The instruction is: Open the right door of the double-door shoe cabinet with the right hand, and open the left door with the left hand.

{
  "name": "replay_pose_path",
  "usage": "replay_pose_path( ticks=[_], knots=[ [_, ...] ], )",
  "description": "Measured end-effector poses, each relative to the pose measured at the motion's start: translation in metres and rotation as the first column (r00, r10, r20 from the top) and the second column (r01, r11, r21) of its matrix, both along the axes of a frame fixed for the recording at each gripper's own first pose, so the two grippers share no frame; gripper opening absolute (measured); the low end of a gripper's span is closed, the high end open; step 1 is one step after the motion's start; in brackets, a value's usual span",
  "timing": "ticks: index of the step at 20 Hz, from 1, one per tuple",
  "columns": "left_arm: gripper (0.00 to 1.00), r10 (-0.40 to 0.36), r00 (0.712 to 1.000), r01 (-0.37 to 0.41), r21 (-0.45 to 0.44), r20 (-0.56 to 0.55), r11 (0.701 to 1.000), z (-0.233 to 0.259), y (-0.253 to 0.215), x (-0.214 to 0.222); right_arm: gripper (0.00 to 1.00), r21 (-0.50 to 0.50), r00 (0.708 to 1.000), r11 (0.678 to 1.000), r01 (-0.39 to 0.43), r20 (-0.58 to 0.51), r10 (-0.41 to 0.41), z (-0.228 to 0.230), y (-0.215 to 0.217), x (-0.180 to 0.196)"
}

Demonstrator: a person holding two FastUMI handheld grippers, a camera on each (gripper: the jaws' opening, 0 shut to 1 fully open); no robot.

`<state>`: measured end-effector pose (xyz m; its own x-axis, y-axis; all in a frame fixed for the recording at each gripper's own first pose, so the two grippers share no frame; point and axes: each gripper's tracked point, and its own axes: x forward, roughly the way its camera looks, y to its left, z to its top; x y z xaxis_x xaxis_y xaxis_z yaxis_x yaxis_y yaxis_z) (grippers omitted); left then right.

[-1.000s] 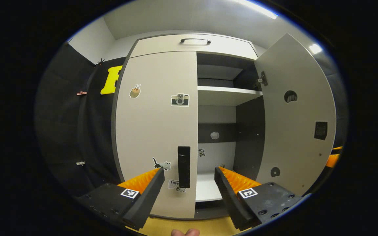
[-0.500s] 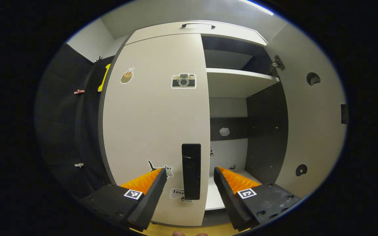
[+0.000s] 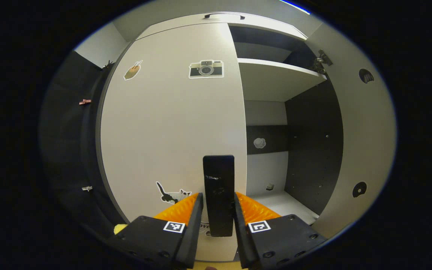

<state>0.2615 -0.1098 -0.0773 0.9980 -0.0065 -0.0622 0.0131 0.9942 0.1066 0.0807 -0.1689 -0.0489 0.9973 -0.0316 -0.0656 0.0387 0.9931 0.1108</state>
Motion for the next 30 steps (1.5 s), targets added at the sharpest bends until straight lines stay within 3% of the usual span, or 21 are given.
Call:
replay_pose_path(
  ticks=[2, 6, 8, 13, 30],
  knots=[
    [0.37, 0.008, 1.000, -0.009, 0.019, 0.012, 1.000, -0.001, -0.001, 0.001, 0.98, 0.002, 1.000, 1.000, 0.013, 0.009, -0.013, 0.003, -0.004, 0.000],
    [0.35, 0.036, 0.999, -0.036, -0.022, -0.005, 0.999, -0.007, 0.001, 0.000, 0.98, -0.003, 0.999, 0.999, 0.035, 0.026, -0.035, 0.008, -0.010, -0.002],
    [0.34, 0.023, 0.999, -0.024, -0.041, -0.022, 0.999, -0.007, -0.001, 0.001, 0.98, -0.005, 0.999, 0.999, 0.040, 0.029, -0.040, 0.009, -0.010, -0.004],
    [0.19, -0.021, 0.999, 0.018, -0.079, -0.040, 0.997, -0.006, 0.000, -0.004, 0.98, -0.015, 0.999, 0.999, 0.039, 0.036, -0.039, 0.014, -0.004, -0.012],
    [0.17, -0.137, 0.988, 0.128, -0.116, -0.073, 0.985, 0.001, 0.061, -0.125, 0.98, -0.041, 0.997, 0.999, -0.006, 0.072, 0.009, 0.035, 0.073, -0.037]
  ],
)
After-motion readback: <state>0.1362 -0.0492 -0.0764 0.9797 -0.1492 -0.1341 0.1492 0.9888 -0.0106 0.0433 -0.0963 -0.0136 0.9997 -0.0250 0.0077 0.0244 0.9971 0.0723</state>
